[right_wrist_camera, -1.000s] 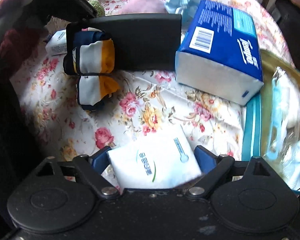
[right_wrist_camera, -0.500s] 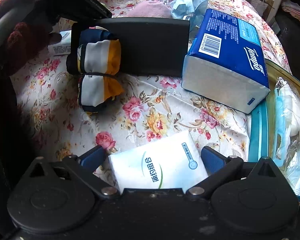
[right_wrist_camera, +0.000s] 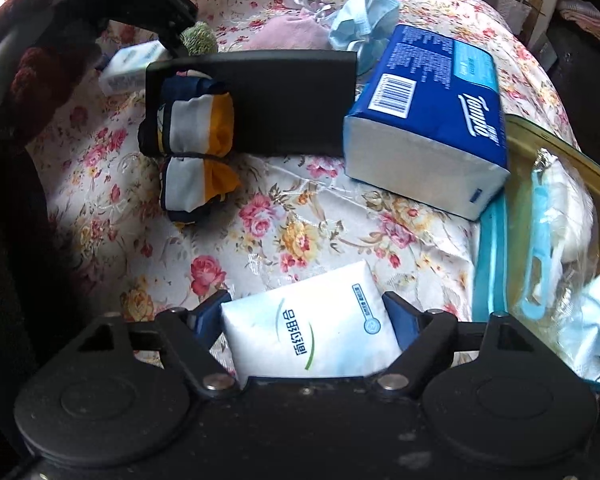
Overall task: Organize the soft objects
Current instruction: 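Grasp the white tissue pack with blue logo using the right tool, then carry both white tissue packs into the gold tray and open both tools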
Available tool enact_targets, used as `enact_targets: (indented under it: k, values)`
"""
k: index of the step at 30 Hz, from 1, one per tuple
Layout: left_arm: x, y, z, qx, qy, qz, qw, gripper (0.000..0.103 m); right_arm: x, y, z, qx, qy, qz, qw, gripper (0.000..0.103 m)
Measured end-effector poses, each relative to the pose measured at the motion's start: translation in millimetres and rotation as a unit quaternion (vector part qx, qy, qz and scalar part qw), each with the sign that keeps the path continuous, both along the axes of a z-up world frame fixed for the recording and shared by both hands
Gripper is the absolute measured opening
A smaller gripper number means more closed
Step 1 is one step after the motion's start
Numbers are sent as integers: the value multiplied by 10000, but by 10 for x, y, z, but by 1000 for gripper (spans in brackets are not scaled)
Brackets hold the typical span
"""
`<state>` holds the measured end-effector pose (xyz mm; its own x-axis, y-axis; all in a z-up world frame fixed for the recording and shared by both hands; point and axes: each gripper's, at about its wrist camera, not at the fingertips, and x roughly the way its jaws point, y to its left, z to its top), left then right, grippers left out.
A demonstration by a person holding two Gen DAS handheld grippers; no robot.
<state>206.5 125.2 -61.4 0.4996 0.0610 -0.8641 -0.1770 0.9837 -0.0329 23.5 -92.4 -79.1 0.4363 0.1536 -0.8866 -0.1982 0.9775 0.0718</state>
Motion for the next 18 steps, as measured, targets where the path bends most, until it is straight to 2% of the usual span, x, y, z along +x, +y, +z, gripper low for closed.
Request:
enact_targets:
  k: [7, 13, 18]
  values:
    - [-130, -173, 403, -15, -452, -155, 9989, 71, -84, -116, 259, 178, -343, -67, 9992, 81]
    - [-274, -598, 756, 55, -677, -644, 9956, 71, -143, -198, 408, 316, -495, -202, 9981, 81]
    - [-492, -1018, 941, 88, -788, -1145, 9903, 71, -237, -398, 528, 468, -591, -506, 9959, 81]
